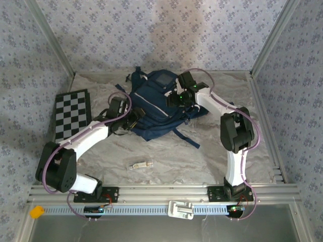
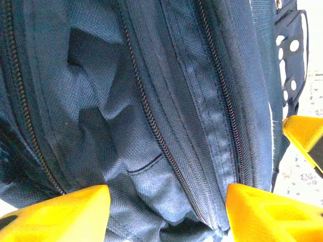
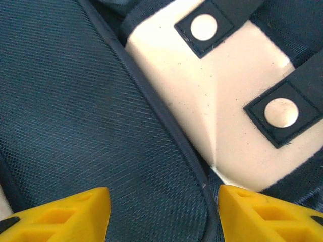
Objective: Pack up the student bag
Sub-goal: Unzip the student bag at the center of the table.
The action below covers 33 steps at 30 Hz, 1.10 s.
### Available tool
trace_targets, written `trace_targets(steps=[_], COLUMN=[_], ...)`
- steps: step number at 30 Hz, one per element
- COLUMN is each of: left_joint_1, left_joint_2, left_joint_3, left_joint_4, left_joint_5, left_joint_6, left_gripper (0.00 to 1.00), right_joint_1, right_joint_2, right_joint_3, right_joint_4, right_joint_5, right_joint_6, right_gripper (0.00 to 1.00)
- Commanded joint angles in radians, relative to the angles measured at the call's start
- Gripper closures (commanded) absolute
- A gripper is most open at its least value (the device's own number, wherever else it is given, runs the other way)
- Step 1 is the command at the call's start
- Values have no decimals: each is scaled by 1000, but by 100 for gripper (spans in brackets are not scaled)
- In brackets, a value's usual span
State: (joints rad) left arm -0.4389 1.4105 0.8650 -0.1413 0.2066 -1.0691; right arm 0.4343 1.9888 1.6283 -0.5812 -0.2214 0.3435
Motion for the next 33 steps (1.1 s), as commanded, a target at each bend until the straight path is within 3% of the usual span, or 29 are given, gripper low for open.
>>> trace_targets(steps=[1, 5, 10, 12, 16, 20, 22, 25, 29, 33], left_joint_1=[-9, 0, 46, 82, 146, 164, 143, 77, -51, -205], left_joint_2=[16, 57, 125, 152, 154, 80, 20, -73, -199, -208], left_joint_3=[-5, 20, 51, 66, 103, 108, 112, 113, 76, 52], left_joint_4=[115, 116, 185, 201, 170, 108, 28, -104, -237, -282], left_joint_5=[-36, -69, -33, -6, -26, -59, -123, -244, -402, -458], left_joint_6=[-17, 31, 98, 130, 260, 354, 382, 397, 306, 191], left_gripper=[38, 38, 38, 36, 25, 9, 0, 0, 0, 0], right_joint_1=[-12, -11, -2, 12, 43, 79, 94, 130, 170, 179], right_joint_2=[44, 49, -5, -23, -135, -204, -206, -212, -245, -251], right_joint_3=[45, 30, -39, -57, -177, -210, -241, -264, -300, -308], right_joint_4=[-34, -25, 62, 72, 261, 345, 422, 482, 517, 525], right_joint_5=[-49, -79, -149, -160, -207, -121, -116, -65, 53, 81], right_joint_6=[-17, -15, 16, 36, 225, 394, 491, 555, 610, 644], right_gripper=[41, 45, 81, 90, 96, 100, 100, 100, 100, 100])
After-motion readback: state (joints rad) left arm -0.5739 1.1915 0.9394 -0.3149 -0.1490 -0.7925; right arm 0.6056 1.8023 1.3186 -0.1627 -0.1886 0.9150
